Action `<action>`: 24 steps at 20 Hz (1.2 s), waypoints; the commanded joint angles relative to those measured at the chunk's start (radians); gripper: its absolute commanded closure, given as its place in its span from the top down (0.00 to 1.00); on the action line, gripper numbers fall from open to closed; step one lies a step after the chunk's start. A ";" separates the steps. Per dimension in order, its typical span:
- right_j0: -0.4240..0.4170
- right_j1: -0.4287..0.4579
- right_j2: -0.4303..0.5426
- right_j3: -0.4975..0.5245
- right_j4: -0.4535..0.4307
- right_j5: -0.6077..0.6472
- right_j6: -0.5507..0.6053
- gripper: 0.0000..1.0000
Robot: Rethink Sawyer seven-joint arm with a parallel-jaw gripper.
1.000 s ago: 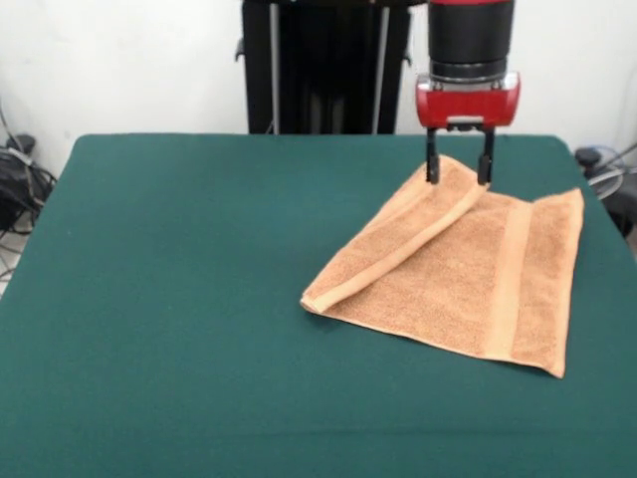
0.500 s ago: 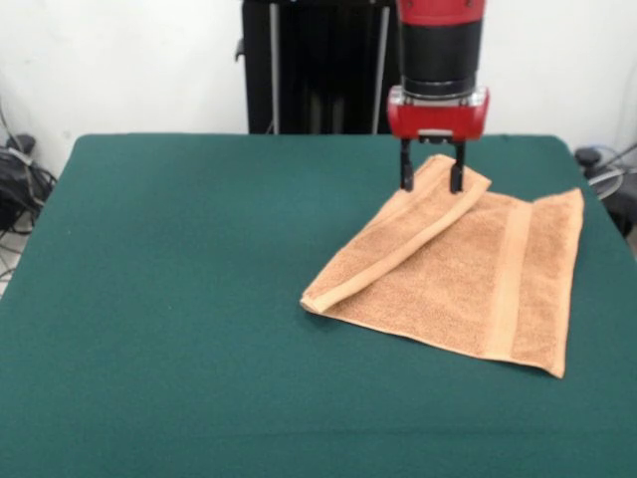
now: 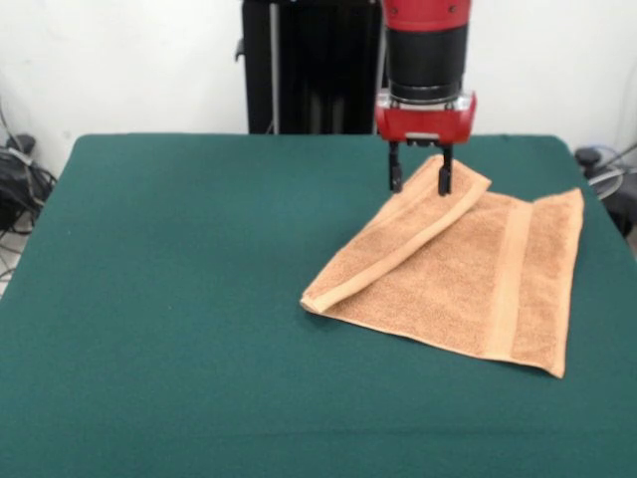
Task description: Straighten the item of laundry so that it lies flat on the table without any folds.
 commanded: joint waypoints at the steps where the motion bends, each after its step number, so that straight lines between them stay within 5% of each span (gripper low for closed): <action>1: 0.001 0.025 0.019 -0.066 -0.020 0.088 0.093 1.00; 24: 0.022 0.172 -0.040 -0.177 -0.087 0.042 0.070 1.00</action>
